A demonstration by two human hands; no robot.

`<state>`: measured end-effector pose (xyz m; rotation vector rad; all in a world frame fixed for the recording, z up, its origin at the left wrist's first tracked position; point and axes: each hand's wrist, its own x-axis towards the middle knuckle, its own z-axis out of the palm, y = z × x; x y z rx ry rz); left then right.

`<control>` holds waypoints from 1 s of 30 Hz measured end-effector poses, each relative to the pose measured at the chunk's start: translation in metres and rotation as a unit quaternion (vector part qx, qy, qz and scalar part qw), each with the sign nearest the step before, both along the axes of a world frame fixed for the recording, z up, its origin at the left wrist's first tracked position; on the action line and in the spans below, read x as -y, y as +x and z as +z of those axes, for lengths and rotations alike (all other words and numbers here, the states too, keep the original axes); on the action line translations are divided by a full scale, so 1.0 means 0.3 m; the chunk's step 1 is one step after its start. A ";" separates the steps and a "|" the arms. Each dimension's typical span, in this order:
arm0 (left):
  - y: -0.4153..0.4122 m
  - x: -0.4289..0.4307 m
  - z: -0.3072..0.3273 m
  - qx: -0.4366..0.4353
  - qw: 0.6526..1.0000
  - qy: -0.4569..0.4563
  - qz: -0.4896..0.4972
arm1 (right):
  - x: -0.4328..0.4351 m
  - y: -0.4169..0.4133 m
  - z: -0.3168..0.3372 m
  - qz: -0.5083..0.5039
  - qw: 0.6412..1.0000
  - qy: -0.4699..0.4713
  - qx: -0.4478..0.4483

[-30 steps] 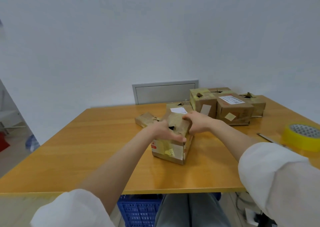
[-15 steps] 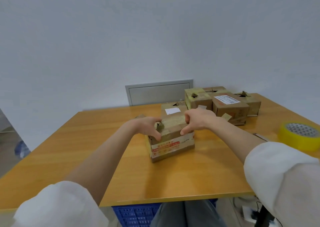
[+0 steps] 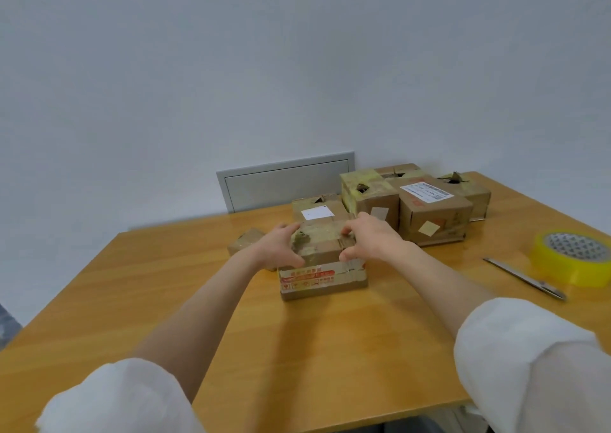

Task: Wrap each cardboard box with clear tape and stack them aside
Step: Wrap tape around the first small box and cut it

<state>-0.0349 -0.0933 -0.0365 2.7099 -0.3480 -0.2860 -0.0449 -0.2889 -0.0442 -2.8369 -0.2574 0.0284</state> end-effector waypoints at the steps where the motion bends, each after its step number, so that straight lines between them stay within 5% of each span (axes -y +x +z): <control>1: 0.005 0.004 -0.001 -0.002 1.000 0.003 0.002 | 0.002 0.008 -0.004 -0.002 1.000 0.002 -0.004; 15: -0.042 0.019 -0.049 0.021 0.992 -0.074 0.099 | 0.000 0.103 0.006 0.119 0.992 -0.036 -0.028; 19: -0.116 0.042 -0.077 0.165 0.983 -0.018 0.074 | 0.003 0.097 -0.001 0.125 0.992 -0.021 -0.016; 23: -0.175 0.061 -0.104 0.341 0.934 0.099 -0.029 | 0.002 0.082 -0.004 0.117 0.993 -0.026 0.005; 30: -0.141 0.104 -0.110 0.244 0.951 0.188 -0.024 | -0.022 0.079 0.016 0.102 0.992 -0.069 0.008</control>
